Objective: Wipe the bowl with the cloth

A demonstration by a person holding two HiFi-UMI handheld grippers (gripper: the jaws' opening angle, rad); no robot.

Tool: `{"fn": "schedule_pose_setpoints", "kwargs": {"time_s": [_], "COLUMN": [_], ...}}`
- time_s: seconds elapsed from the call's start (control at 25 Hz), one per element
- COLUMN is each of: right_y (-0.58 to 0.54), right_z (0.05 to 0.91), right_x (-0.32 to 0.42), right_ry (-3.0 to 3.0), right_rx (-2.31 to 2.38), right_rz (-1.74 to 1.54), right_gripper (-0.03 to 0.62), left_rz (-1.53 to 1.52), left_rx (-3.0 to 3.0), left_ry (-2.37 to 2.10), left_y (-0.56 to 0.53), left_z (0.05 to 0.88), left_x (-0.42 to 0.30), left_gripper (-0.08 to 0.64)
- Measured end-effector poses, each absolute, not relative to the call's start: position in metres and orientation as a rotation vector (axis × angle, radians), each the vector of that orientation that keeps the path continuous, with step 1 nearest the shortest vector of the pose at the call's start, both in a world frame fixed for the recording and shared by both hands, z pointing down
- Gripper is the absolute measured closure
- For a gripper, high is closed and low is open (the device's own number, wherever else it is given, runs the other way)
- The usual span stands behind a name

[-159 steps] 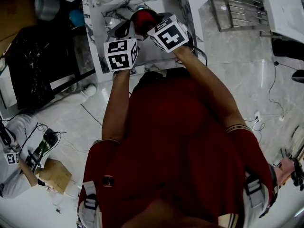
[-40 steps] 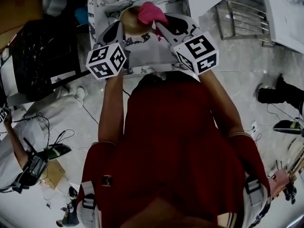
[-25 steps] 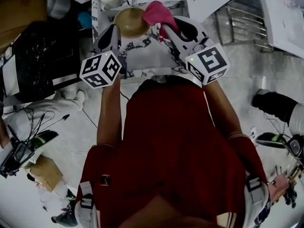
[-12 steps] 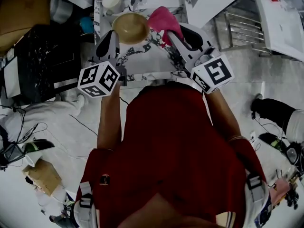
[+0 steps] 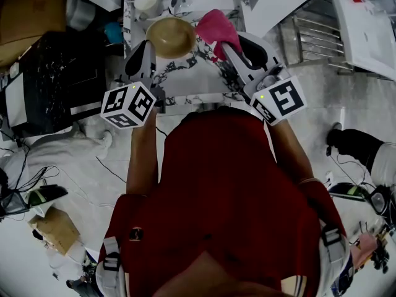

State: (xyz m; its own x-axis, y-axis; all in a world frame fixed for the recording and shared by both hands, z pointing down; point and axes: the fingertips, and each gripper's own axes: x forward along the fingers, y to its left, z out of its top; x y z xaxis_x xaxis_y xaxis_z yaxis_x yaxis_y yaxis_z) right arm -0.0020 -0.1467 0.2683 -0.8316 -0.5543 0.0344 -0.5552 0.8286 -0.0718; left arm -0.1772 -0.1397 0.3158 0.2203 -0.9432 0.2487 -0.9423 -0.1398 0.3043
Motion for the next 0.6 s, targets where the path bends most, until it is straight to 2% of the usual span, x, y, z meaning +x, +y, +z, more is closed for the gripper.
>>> {"fn": "schedule_pose_setpoints", "kwargs": {"time_s": [0.6], "right_y": [-0.1495], "right_z": [0.2717], "right_x": [0.0023], "right_ry": [-2.980], "right_rx": [0.943], "right_rz": [0.132], "right_gripper": [0.522], "left_rz": [0.006], "left_rx": [2.109], "left_ry": [-1.730], "left_y": [-0.1412], "left_z": [0.3200], "left_x": [-0.1757], "left_gripper": [0.548]}}
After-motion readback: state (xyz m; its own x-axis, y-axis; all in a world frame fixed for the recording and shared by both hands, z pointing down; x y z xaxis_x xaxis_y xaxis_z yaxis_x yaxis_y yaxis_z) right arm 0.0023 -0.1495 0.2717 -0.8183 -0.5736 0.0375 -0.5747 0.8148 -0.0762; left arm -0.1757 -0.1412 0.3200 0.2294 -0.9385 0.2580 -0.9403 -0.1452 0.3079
